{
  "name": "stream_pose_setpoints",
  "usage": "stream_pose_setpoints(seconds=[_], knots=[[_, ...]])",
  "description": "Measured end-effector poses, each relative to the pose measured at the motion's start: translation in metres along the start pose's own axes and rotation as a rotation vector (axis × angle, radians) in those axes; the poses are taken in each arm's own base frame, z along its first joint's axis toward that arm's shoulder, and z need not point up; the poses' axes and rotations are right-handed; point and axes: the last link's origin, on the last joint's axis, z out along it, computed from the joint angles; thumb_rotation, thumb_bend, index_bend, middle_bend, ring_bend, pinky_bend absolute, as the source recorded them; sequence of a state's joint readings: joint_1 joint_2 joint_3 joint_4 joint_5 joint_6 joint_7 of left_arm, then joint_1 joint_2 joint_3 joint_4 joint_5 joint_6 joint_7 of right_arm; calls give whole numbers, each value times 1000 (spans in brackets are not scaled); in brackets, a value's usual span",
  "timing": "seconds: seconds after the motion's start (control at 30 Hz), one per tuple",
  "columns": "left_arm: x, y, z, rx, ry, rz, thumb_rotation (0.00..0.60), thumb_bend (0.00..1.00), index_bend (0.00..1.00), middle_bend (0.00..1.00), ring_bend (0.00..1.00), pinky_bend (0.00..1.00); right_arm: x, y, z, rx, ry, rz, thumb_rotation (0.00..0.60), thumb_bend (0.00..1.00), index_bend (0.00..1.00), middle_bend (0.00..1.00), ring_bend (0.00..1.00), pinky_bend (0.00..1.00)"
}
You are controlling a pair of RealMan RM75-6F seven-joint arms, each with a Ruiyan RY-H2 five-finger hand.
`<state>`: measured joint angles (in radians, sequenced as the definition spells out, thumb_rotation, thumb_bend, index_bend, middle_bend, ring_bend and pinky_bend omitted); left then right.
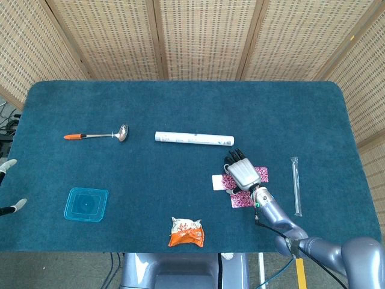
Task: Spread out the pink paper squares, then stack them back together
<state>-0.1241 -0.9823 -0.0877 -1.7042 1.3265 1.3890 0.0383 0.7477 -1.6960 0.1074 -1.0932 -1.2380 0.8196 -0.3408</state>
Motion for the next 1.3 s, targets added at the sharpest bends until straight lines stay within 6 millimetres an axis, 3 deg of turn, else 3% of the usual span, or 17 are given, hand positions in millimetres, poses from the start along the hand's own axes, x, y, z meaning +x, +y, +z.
stream_pose_setpoints(seconds=[1.07,1.3], knots=[[1,0,-1,2,4,2,596,117,148,0,0,0,3,1,3,1,5,-2,600,441,413,232,0,0],[1,-1,-1,4,4,3,595,116,148,0,0,0,4,2,5,2,8,-2,600,526,440,242,0,0]])
